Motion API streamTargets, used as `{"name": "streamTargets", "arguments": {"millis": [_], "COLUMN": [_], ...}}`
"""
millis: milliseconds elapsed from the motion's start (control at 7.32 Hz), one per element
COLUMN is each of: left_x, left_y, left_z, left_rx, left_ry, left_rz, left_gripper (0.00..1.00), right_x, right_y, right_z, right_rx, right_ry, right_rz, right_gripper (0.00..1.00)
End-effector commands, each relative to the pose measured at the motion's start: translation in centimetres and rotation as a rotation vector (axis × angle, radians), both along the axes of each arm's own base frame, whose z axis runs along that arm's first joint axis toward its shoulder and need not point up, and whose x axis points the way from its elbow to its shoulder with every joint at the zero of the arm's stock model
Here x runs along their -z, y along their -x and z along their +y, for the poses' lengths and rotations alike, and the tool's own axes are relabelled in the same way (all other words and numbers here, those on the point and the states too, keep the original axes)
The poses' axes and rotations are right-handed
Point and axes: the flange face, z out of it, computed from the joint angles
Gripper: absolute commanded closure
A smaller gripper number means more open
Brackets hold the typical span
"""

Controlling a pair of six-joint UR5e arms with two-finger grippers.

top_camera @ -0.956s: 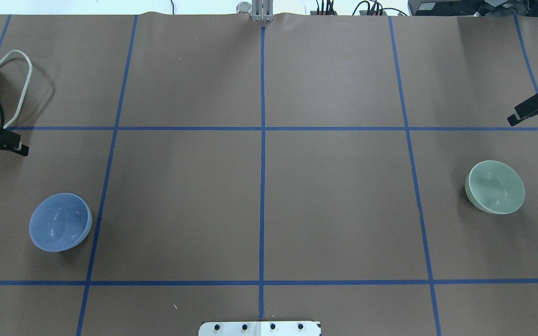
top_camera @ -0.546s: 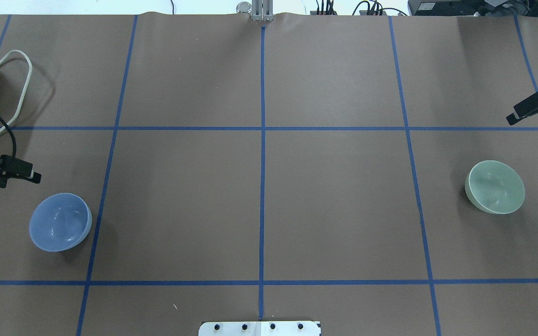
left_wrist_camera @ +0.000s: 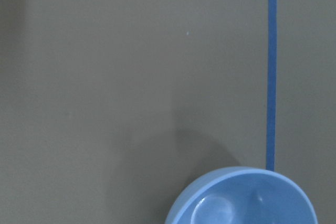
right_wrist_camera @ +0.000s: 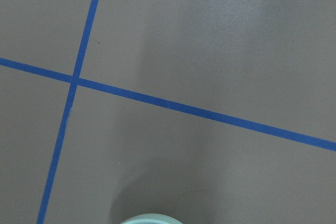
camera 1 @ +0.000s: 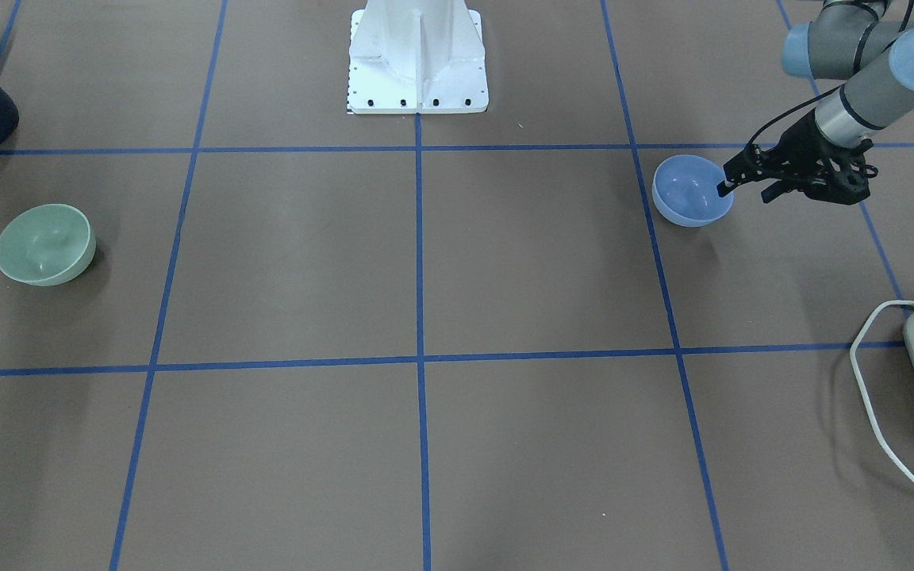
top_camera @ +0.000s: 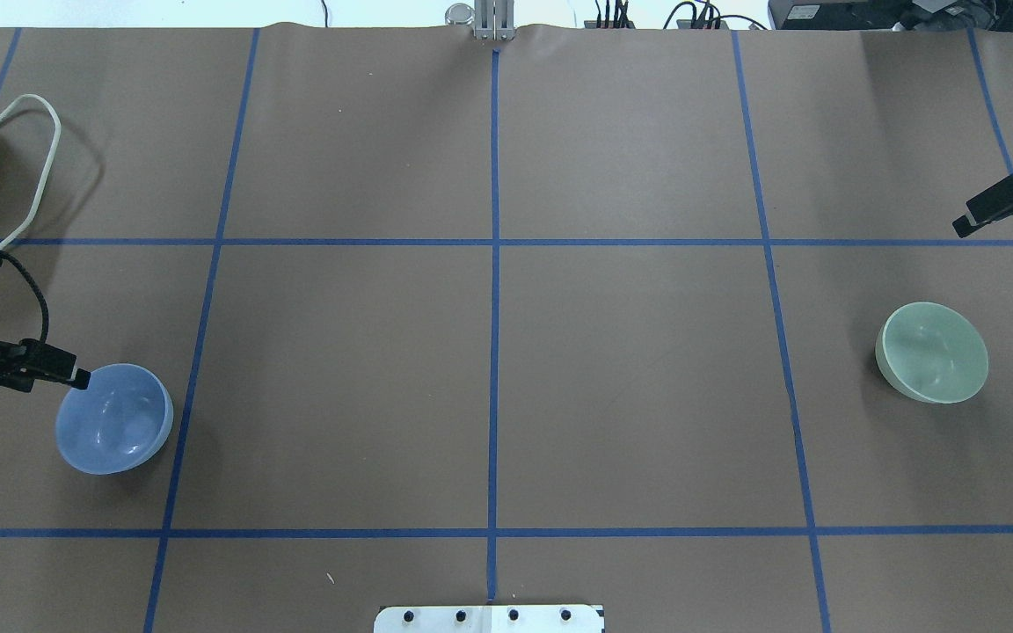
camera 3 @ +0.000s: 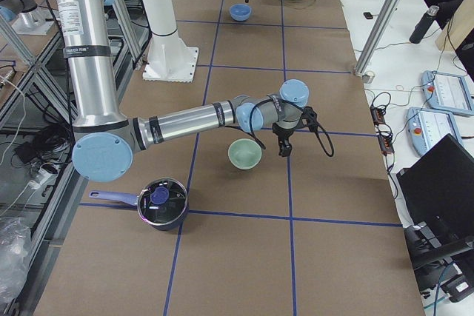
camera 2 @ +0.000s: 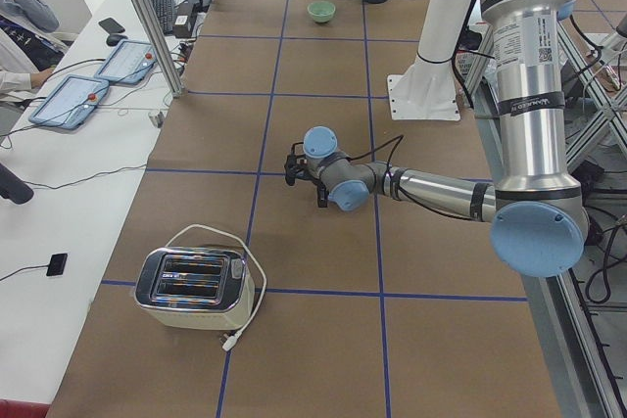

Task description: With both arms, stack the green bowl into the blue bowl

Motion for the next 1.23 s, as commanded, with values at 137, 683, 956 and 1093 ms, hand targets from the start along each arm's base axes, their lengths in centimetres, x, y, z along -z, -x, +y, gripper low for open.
{"name": "streamTargets", "arguments": {"millis": [137,683,956,1093], "left_x": [-0.4,-1.6,-1.8,-2.2], "left_y": [-1.3,-2.1,-2.4,-2.6], "left_z": [0.8,1.1,1.2,1.1], "left_rx": [-0.034,-0.051,-0.058,-0.062], "left_ry": [0.004,0.021,0.023,0.026], "left_rz": [-0.005,-0.020,-0.022,-0.027], "left_gripper": [0.26,0.42,0.55,0.55], "right_x": [0.0,-0.1,-0.1,0.0], "right_y": [0.2,0.8,0.9,1.0], "right_z": [0.1,0.2,0.2,0.1], "right_rx": [0.005,0.015,0.016,0.016], "right_ry": [-0.001,0.000,-0.001,-0.001], "right_rz": [0.000,0.002,0.005,0.004], "right_gripper": [0.00,0.00,0.00,0.00]}}
